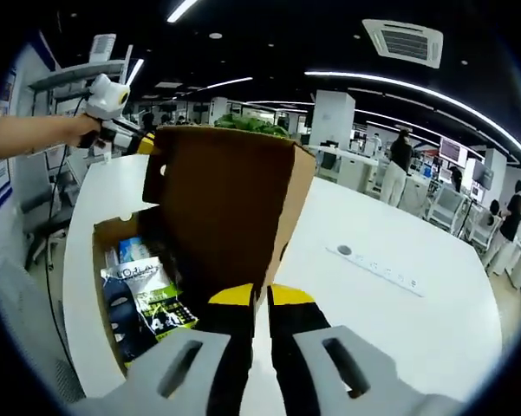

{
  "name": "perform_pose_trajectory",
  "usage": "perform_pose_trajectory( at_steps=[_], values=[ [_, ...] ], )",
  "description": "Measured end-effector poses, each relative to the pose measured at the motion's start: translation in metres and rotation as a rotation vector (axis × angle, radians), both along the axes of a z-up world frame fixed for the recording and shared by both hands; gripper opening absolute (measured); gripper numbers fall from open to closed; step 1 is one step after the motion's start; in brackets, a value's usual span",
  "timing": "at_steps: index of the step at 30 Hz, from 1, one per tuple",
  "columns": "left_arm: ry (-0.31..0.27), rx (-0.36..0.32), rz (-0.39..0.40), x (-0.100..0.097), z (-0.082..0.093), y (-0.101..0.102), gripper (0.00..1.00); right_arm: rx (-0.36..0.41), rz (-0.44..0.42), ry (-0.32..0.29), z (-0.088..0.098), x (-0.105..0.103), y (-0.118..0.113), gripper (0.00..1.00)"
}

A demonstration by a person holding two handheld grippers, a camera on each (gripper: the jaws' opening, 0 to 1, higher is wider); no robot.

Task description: Operate the shoe box by opening the lid, removing the specified soft item, and placing it in the target area until the item is outside and the box remains undamaged.

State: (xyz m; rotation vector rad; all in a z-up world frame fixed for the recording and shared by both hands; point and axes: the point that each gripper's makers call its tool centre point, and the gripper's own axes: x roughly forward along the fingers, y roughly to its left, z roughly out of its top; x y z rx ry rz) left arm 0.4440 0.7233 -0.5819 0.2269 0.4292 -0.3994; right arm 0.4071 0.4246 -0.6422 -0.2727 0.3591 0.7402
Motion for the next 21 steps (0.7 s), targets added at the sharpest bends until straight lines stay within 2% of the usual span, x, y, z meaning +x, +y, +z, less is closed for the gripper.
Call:
perform_pose_trajectory(
  at_steps=[9,18,21],
  values=[
    [0.01,-0.026,0.009,0.02,-0.007,-0.001,0.05,-0.037,-0.017,0.037,-0.024,0.009,0.002,0.04],
    [0.02,-0.057,0.03,0.036,-0.017,-0.002,0.06,-0.065,-0.012,0.023,-0.027,0.016,0.004,0.02],
    [0.029,-0.078,0.062,0.037,-0.024,-0.001,0.05,-0.076,-0.008,0.013,-0.027,0.018,0.004,0.02]
  ],
)
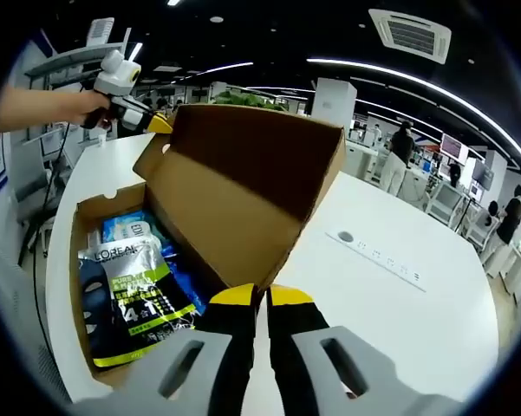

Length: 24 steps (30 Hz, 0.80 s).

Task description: Operate the shoe box by opening the lid, removing the specified soft item, and placing it in the target area until the item is outside and the box remains undamaged.

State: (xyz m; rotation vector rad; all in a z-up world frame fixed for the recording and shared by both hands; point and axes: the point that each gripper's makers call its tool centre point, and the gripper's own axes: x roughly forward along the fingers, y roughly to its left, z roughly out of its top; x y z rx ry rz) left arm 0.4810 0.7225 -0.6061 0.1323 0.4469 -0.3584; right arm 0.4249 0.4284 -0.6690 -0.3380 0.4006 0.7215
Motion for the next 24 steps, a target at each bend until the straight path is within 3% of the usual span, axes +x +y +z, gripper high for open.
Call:
perform_pose_trajectory(
  at_steps=[8,17,24],
  values=[
    [0.031,-0.012,0.04,-0.017,-0.026,0.002,0.06,-0.024,0.001,-0.001,-0.002,0.011,0.001,0.02],
    [0.071,-0.029,0.076,-0.049,-0.039,0.007,0.13,-0.043,0.018,0.019,-0.007,0.02,0.001,0.03],
    [0.139,-0.012,0.014,-0.085,-0.056,-0.014,0.16,-0.031,0.01,0.044,-0.011,0.025,0.0,0.04]
  ],
)
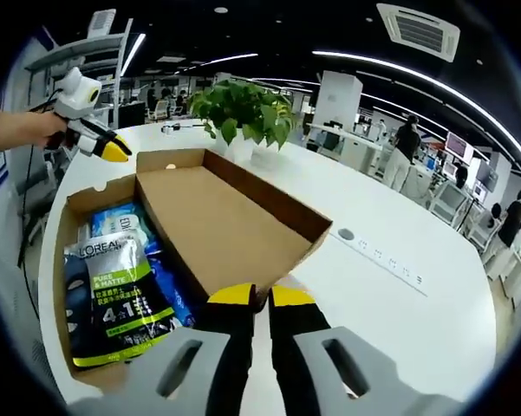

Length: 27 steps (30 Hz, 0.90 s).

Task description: Operate the shoe box by opening the lid, removing the specified soft item, and placing it in the target area until the item is outside and the box remains undamaged.

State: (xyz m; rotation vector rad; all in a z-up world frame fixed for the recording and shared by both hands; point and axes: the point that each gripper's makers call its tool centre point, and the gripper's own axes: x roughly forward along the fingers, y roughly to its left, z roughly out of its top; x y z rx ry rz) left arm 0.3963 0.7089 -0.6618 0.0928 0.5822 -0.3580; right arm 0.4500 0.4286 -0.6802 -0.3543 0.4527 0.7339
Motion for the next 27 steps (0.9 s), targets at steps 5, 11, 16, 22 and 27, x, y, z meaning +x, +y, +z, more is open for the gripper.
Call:
perform_pose_trajectory(
  at_steps=[5,11,16,22,27],
  values=[
    [0.077,-0.041,-0.054,-0.022,-0.009,-0.026,0.19,0.009,-0.016,0.024,-0.004,0.003,-0.001,0.04],
    [0.185,-0.096,-0.178,-0.05,-0.022,-0.07,0.23,0.03,-0.041,0.061,-0.008,0.005,-0.002,0.04],
    [0.247,-0.105,-0.229,-0.064,-0.035,-0.091,0.25,0.055,-0.055,0.085,-0.009,0.005,-0.003,0.04],
    [0.309,-0.14,-0.236,-0.073,-0.043,-0.099,0.25,0.067,-0.068,0.105,-0.011,0.006,-0.003,0.04],
    [0.358,-0.208,-0.225,-0.075,-0.047,-0.105,0.25,0.087,-0.075,0.119,-0.011,0.005,-0.004,0.04]
  ],
)
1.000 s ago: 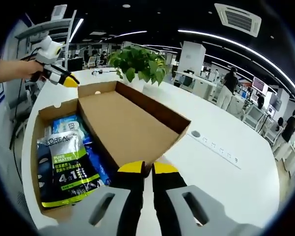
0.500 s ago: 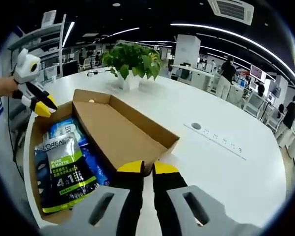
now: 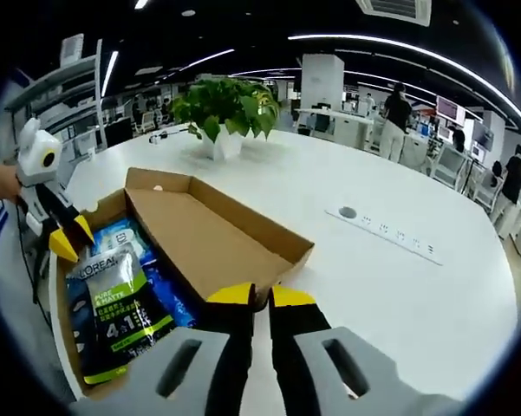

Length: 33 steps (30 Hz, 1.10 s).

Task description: Operate the shoe box by opening the lid, removing the specified soft item, and placing it in the target area until the item is outside and the box remains undamaged.

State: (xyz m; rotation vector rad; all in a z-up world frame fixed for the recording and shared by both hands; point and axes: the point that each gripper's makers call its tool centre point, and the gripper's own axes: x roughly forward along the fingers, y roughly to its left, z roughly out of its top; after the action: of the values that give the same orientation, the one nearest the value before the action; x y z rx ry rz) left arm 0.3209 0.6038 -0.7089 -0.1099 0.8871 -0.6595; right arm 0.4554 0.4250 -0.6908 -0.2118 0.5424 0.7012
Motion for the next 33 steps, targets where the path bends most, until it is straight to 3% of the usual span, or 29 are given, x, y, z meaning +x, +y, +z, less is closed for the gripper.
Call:
perform_pose_trajectory(
  at_steps=[7,10,14,20,24,27,33],
  values=[
    [0.051,-0.032,-0.018,-0.005,-0.005,-0.01,0.23,0.011,0.016,0.006,0.007,-0.01,-0.004,0.06],
    [0.075,-0.047,-0.021,-0.007,-0.008,-0.014,0.22,0.024,0.023,0.077,0.005,-0.025,-0.007,0.06],
    [0.088,-0.041,-0.039,-0.009,-0.012,-0.019,0.16,-0.012,0.035,0.085,0.001,-0.038,-0.015,0.07],
    [0.093,-0.041,-0.014,-0.008,-0.014,-0.019,0.13,0.003,0.044,0.115,0.005,-0.059,-0.02,0.12],
    [0.078,-0.035,-0.021,-0.008,-0.01,-0.021,0.05,0.02,0.063,0.115,0.014,-0.07,-0.015,0.13],
    [0.08,-0.023,-0.004,-0.007,-0.01,-0.014,0.01,0.049,0.07,0.152,0.016,-0.08,-0.006,0.12],
    [0.076,-0.015,0.05,-0.007,-0.008,0.004,0.0,0.047,0.118,0.167,0.015,-0.095,0.013,0.13]
  ],
)
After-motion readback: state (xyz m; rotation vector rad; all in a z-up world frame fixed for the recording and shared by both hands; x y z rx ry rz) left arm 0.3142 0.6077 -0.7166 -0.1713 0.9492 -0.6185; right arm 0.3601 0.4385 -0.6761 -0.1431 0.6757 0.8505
